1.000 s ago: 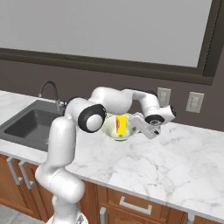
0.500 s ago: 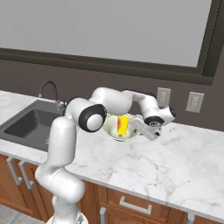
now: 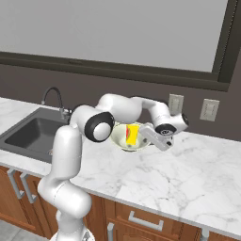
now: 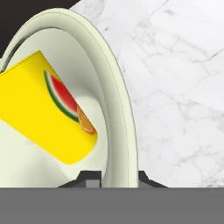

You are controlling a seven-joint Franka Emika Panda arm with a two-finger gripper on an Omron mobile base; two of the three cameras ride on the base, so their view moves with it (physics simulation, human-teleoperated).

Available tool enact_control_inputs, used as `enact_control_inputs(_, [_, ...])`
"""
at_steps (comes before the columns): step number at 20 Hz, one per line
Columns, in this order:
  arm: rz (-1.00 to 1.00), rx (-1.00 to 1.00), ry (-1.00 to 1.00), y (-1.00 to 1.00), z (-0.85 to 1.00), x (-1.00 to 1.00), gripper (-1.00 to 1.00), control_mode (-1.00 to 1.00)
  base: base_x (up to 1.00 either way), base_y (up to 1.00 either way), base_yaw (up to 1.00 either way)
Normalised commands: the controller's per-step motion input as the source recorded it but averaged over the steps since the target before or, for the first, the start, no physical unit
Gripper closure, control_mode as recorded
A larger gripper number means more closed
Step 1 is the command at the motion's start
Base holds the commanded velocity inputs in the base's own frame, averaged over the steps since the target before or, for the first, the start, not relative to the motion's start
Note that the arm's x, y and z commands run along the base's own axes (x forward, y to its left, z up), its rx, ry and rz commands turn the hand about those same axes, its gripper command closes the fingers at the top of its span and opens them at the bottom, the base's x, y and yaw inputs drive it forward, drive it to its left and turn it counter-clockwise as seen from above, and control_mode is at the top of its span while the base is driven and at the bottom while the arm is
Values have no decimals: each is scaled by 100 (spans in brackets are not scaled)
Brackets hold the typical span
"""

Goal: Place the cup inside the bowl on the dining table and move the bowl to any counter.

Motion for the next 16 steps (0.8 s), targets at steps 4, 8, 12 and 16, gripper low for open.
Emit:
enact_control_inputs(4, [0,-1,2,1,0,0,-100,-100,0,0,0])
enact_control_inputs(8, [0,0,1,0,3,0,-100,-100,0,0,0])
enact_control_inputs(12, [0,-2,4,0,22,0,-100,-100,0,0,0])
enact_control_inputs(16, [0,-7,12,0,53,0,-100,-100,0,0,0])
